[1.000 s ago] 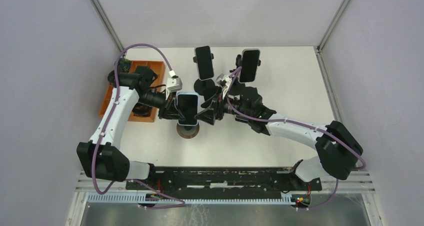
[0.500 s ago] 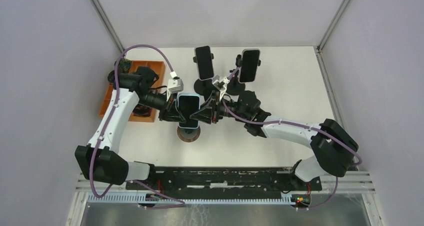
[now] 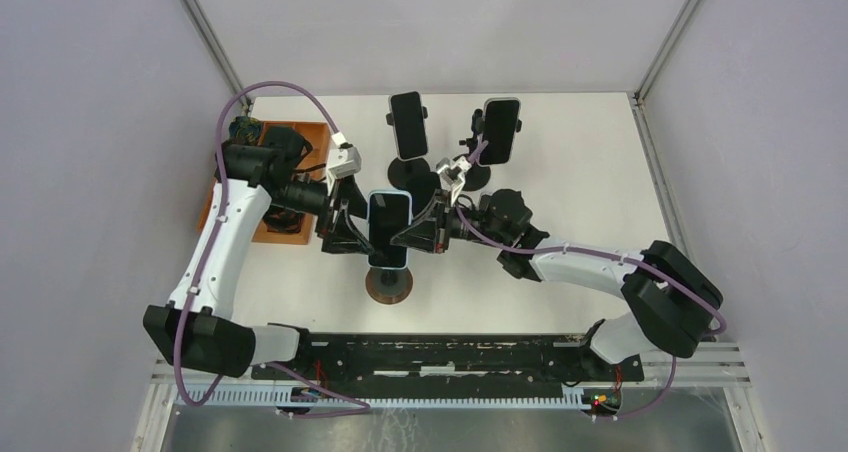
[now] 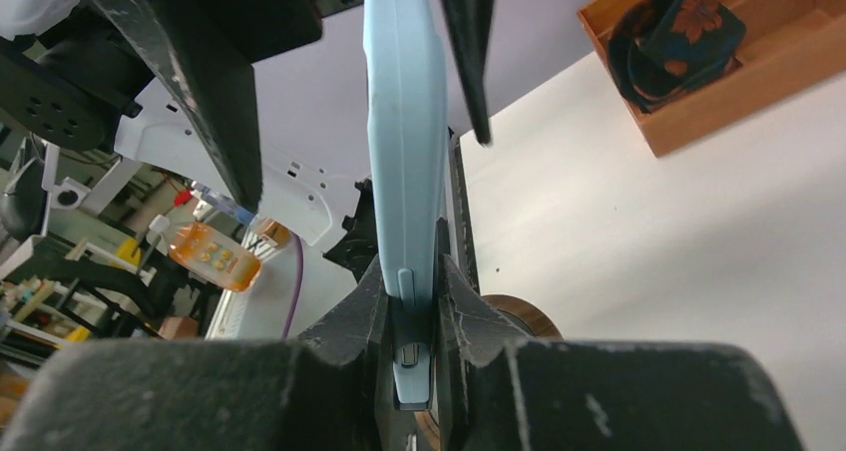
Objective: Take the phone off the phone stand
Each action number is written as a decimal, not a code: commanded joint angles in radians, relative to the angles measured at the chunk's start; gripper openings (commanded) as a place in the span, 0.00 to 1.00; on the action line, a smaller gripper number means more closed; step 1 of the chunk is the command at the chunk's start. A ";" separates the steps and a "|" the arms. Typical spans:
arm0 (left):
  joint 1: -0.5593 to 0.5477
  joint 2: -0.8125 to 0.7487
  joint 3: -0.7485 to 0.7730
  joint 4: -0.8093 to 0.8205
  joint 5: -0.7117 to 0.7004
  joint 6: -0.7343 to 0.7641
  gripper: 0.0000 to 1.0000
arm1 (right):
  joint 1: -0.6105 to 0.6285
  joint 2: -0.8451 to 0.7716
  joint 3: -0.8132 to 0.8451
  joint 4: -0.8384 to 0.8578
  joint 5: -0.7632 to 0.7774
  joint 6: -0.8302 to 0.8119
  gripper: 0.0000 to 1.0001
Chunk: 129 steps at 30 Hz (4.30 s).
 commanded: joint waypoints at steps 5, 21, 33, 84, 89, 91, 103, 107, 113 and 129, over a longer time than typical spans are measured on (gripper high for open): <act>0.004 -0.076 0.033 0.020 0.017 0.056 1.00 | -0.089 -0.183 -0.075 0.259 -0.017 0.135 0.00; 0.038 -0.140 -0.099 0.191 0.140 0.056 0.99 | -0.038 -0.161 0.003 0.479 0.039 0.284 0.00; 0.037 -0.162 -0.119 0.208 0.187 0.033 0.93 | 0.035 -0.064 0.112 0.519 0.072 0.300 0.00; 0.037 -0.166 -0.177 0.021 0.123 0.334 0.02 | 0.012 -0.117 0.040 0.339 0.235 0.209 0.25; 0.037 -0.154 -0.189 0.020 0.097 0.339 0.02 | -0.028 -0.180 0.028 0.321 0.251 0.207 0.27; 0.038 -0.146 -0.189 0.020 0.092 0.341 0.02 | -0.034 -0.198 0.026 0.307 0.253 0.202 0.27; 0.038 -0.141 -0.218 0.072 0.034 0.297 0.02 | -0.078 -0.238 0.028 0.333 0.243 0.255 0.22; 0.041 -0.156 -0.240 0.165 -0.014 0.223 0.02 | -0.088 -0.263 0.060 0.255 0.211 0.245 0.22; 0.050 -0.164 -0.242 0.292 -0.070 0.124 0.02 | -0.094 -0.285 0.018 0.265 0.191 0.280 0.23; 0.147 -0.126 -0.235 0.452 -0.116 -0.039 0.02 | -0.109 -0.298 -0.010 0.249 0.156 0.336 0.27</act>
